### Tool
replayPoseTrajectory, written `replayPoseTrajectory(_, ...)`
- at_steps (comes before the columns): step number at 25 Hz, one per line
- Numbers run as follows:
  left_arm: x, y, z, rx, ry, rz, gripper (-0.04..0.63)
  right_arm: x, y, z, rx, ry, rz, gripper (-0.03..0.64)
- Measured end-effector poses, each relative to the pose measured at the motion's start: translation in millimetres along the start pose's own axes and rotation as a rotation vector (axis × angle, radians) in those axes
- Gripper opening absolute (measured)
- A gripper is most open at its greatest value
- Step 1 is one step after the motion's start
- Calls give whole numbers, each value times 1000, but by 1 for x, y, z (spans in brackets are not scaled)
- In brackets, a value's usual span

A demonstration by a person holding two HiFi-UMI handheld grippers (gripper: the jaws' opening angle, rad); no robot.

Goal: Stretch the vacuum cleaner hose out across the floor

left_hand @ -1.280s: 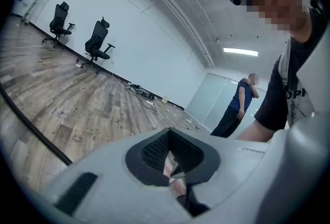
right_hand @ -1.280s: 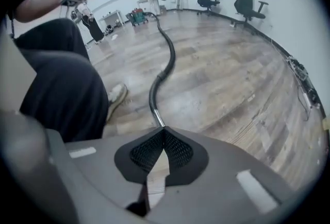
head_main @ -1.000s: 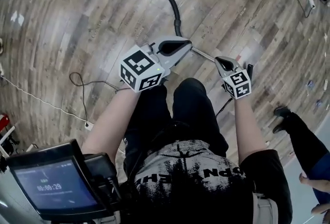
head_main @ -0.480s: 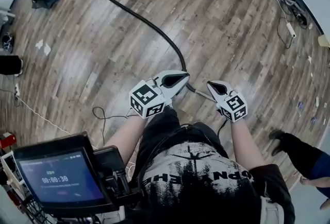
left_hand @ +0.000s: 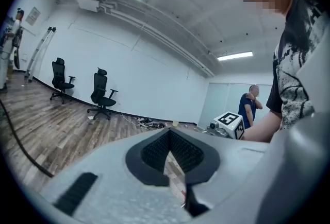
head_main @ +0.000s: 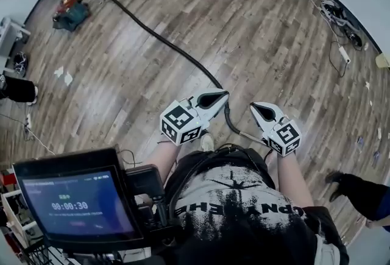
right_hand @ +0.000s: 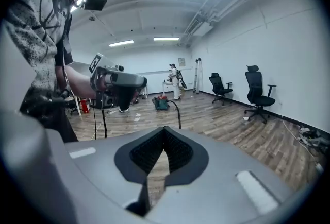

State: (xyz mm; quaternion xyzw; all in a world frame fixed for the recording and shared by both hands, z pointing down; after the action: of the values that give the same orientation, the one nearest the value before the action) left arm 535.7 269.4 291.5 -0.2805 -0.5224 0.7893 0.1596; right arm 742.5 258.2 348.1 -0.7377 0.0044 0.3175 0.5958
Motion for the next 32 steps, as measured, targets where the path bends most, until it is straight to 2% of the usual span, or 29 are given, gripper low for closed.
replayPoseTrajectory(5, 5, 23, -16, -92, 27, -33, 0, 20, 34, 1, 36, 9, -95, 8)
replayPoseTrajectory(13, -10, 61, -53, -137, 112, -107, 0, 73, 79, -21, 137, 65, -180, 6)
replayPoseTrajectory(16, -24, 64, -76, -135, 135, -139, 0, 100, 78, -31, 179, 81, -188, 7)
replayPoseTrajectory(21, -63, 63, -120, -173, 173, -169, 1, 144, 57, -56, 205, 86, -237, 6)
replayPoseTrajectory(27, -78, 76, -127, -162, 182, -172, 1, 151, 65, -68, 205, 138, -233, 6)
replayPoseTrajectory(32, -80, 80, -127, -140, 206, -171, 0, 155, 73, -71, 206, 145, -222, 6)
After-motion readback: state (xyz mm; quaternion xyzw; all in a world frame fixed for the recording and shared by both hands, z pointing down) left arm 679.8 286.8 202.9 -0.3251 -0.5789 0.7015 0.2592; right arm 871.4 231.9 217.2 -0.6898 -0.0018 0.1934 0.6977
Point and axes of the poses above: the fingertips, and each gripper's own axes: x backward along the fingers, z to its left, y out of its top, the point moved 8 cm from there along x, backward along the fingers, and after that the axes turned 7 degrees about z, right-handed, at the moved point
